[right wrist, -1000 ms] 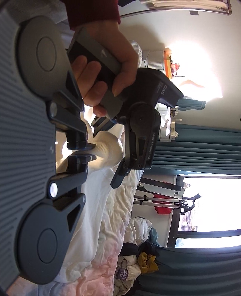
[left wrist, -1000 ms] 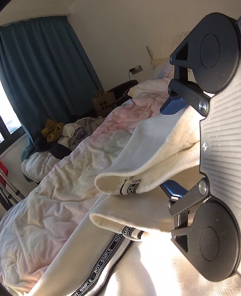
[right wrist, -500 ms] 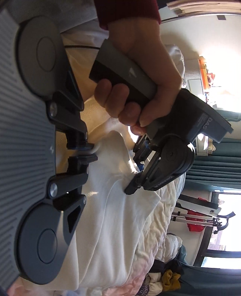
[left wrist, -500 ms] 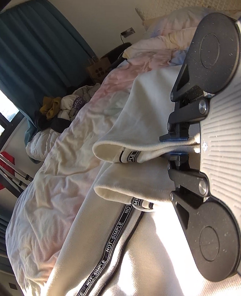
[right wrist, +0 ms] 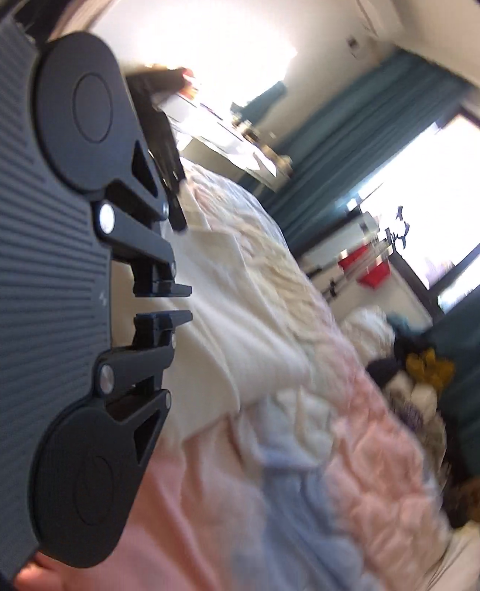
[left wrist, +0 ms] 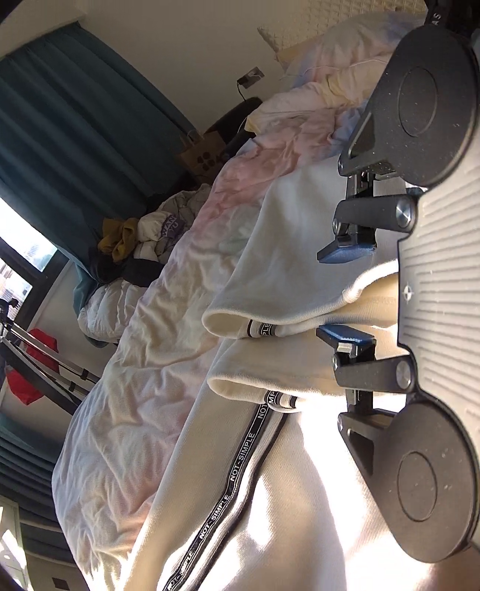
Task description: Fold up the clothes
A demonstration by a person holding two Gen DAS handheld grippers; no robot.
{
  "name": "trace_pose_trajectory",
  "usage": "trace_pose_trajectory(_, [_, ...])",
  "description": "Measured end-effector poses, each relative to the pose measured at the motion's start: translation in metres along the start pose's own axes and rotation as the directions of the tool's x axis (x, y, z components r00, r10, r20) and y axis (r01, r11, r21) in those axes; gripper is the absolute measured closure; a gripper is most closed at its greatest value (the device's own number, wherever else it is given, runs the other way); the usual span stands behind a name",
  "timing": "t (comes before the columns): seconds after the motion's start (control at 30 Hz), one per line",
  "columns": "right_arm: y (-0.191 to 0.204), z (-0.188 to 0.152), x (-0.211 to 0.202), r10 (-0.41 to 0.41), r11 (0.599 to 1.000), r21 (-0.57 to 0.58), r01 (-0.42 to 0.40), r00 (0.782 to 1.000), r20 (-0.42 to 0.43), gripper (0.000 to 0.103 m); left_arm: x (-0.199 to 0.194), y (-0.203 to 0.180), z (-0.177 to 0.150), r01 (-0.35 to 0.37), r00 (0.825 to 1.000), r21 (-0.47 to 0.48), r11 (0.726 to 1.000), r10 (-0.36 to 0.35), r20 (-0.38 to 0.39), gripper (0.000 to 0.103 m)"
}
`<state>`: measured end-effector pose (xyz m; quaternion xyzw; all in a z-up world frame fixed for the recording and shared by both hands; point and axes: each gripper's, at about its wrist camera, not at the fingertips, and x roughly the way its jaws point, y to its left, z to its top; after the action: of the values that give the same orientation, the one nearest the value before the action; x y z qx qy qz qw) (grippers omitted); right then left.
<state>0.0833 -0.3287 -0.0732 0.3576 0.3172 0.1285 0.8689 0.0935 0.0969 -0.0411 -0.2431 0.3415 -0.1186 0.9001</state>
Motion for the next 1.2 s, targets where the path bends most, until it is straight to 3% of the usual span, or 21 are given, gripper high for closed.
trace_pose_trajectory(0.07, [-0.035,0.004,0.0,-0.008,0.978,0.21,0.008,1.0,-0.005,0.092,-0.019,-0.011,-0.006,-0.007,1.0,0.025,1.0,0.007,0.029,0.059])
trace_pose_trajectory(0.17, [-0.069,-0.003,0.0,0.019,0.9,0.435,-0.022,1.0,0.011,0.092,-0.041,-0.035,-0.021,0.012,0.999,0.065,0.998,-0.015,0.036,0.053])
trace_pose_trajectory(0.23, [-0.076,-0.006,0.002,0.022,0.87,0.493,-0.03,0.999,0.024,0.091,-0.049,-0.052,-0.036,0.059,0.998,0.071,0.996,-0.06,0.01,0.053])
trace_pose_trajectory(0.3, [-0.082,-0.009,0.004,0.037,0.835,0.549,-0.05,0.999,0.035,0.073,-0.047,-0.067,-0.055,0.113,0.993,0.066,0.991,-0.111,-0.039,0.052])
trace_pose_trajectory(0.4, [-0.092,-0.015,0.002,0.073,0.774,0.627,-0.089,0.996,0.05,0.059,-0.039,-0.088,-0.087,0.185,0.977,0.048,0.982,-0.178,-0.121,0.051])
trace_pose_trajectory(0.6, [-0.1,-0.025,0.006,0.132,0.695,0.708,-0.122,0.99,0.041,0.058,0.009,-0.103,-0.127,0.199,0.951,0.013,0.98,-0.19,-0.245,0.051])
trace_pose_trajectory(0.67, [-0.101,-0.024,0.009,0.143,0.687,0.715,-0.129,0.989,0.041,0.058,0.026,-0.101,-0.13,0.193,0.947,-0.009,0.981,-0.189,-0.258,0.051])
trace_pose_trajectory(0.77, [-0.101,-0.023,0.014,0.119,0.701,0.704,-0.115,0.992,0.043,0.058,0.041,-0.102,-0.133,0.173,0.958,0.009,0.985,-0.167,-0.235,0.051])
trace_pose_trajectory(0.9, [-0.095,-0.016,0.024,0.107,0.748,0.655,-0.105,0.994,0.037,0.06,0.053,-0.105,-0.137,0.223,0.956,0.004,0.975,-0.218,-0.197,0.051])
trace_pose_trajectory(0.93, [-0.095,-0.014,0.025,0.102,0.755,0.647,-0.101,0.994,0.037,0.063,0.055,-0.106,-0.138,0.228,0.957,0.004,0.974,-0.223,-0.184,0.051])
trace_pose_trajectory(1.0, [-0.094,-0.013,0.027,0.077,0.772,0.631,-0.077,0.997,0.027,0.086,0.061,-0.106,-0.139,0.233,0.959,0.001,0.972,-0.23,-0.165,0.05])
trace_pose_trajectory(1.2, [-0.084,-0.015,0.008,0.051,0.808,0.583,-0.087,0.996,0.077,0.096,0.064,-0.111,-0.141,0.246,0.962,0.048,0.968,-0.238,-0.132,0.051])
